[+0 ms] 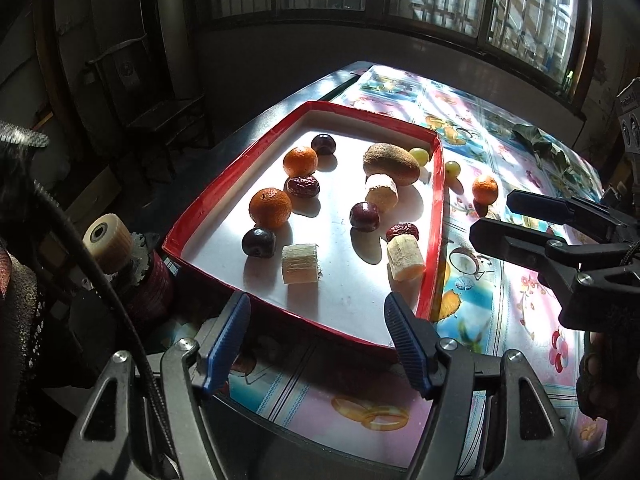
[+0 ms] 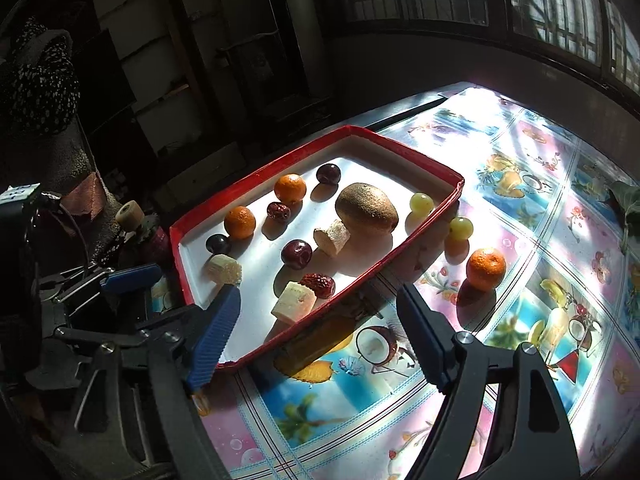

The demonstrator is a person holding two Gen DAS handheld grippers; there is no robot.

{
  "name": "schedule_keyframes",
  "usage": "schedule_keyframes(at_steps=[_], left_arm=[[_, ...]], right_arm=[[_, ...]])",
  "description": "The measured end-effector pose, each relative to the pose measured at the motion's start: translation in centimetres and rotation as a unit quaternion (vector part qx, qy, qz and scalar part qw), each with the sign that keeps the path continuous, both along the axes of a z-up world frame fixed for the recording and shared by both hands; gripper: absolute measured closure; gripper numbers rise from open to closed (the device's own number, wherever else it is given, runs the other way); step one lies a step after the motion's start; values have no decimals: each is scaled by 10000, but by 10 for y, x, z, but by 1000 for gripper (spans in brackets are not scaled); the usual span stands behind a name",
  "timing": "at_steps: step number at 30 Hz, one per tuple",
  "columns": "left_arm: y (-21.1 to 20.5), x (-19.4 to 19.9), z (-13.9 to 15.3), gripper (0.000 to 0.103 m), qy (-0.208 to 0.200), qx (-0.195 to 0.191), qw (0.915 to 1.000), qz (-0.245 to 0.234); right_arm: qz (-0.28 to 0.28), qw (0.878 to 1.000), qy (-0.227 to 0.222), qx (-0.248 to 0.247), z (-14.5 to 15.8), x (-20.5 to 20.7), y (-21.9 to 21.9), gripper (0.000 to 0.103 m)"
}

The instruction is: Organize fruits

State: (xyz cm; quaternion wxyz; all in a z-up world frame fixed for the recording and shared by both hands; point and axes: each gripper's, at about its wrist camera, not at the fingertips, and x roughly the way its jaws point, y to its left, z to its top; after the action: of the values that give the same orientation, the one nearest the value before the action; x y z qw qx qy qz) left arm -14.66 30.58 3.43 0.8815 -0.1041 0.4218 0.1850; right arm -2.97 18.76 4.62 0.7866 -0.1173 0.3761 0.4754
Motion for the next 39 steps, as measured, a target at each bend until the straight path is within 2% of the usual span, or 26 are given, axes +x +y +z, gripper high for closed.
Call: schedule_keyframes(at_steps=[7, 14, 19, 25, 39], left_arm=[[-3, -20, 5, 27, -188, -34, 9998, 69], [-10, -30, 9, 25, -210, 28, 9997, 84], [-17, -38, 10, 25, -167, 143, 9997, 58], [-22, -43, 13, 25, -175, 235, 9995, 77], [-25, -50, 17, 25, -272, 317, 9991, 59]], right_arm=[[164, 9982, -469, -340, 0, -16, -12, 20], [733, 9918, -947, -456, 3, -43, -15, 19], [1129, 9866, -1115, -392, 4, -58, -17, 19], [1333, 9821, -1292, -329, 6, -67, -16, 19], [1754, 9744, -1370, -316, 0, -69, -8, 19]])
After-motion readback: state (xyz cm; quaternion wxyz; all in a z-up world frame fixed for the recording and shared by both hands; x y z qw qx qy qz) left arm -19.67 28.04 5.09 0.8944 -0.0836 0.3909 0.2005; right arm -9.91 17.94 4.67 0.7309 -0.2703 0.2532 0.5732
